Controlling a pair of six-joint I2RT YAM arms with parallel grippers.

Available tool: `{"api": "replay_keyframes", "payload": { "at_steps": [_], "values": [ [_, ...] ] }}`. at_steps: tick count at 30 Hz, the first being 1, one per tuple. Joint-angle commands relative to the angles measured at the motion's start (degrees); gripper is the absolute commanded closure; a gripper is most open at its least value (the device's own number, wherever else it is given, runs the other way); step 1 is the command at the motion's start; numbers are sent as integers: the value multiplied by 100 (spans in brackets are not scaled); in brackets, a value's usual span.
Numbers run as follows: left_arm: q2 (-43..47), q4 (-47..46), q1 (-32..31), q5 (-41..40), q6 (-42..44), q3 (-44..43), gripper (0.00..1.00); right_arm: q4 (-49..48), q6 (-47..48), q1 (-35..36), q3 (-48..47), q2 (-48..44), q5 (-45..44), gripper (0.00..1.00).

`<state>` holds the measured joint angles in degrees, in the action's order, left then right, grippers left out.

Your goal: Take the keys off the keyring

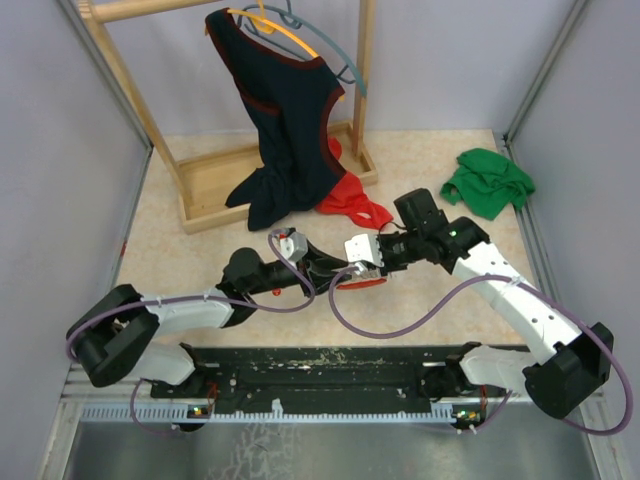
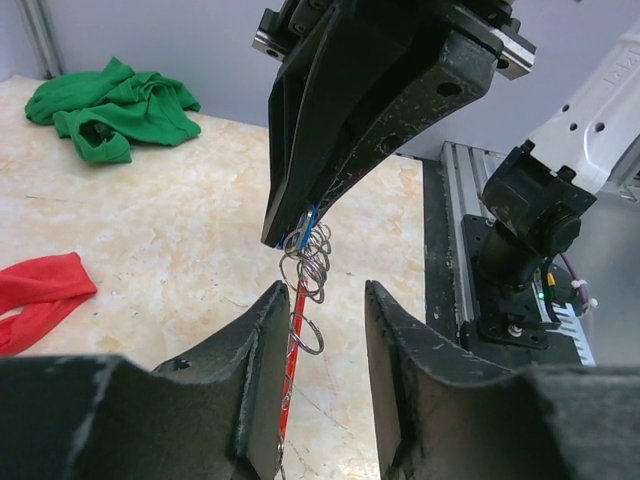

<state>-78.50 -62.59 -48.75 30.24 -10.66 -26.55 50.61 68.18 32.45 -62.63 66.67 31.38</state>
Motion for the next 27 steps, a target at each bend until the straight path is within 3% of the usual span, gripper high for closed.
{"api": "replay_keyframes", "payload": {
  "at_steps": [1,10,22,27],
  "values": [
    [-69,124,-10,-42,-7,-129,57,-315,-43,-26,-27,-144,104,100],
    [-407,128,-4,-37,402,-562,48,-134,120,75,-204,-41,-129,100],
    [-825,-114,-7,112,555,-845,69,-60,147,78,-232,-83,9,100],
    [-919,-172,-8,178,546,-911,72,-44,144,78,-232,-76,65,100]
  ]
}}
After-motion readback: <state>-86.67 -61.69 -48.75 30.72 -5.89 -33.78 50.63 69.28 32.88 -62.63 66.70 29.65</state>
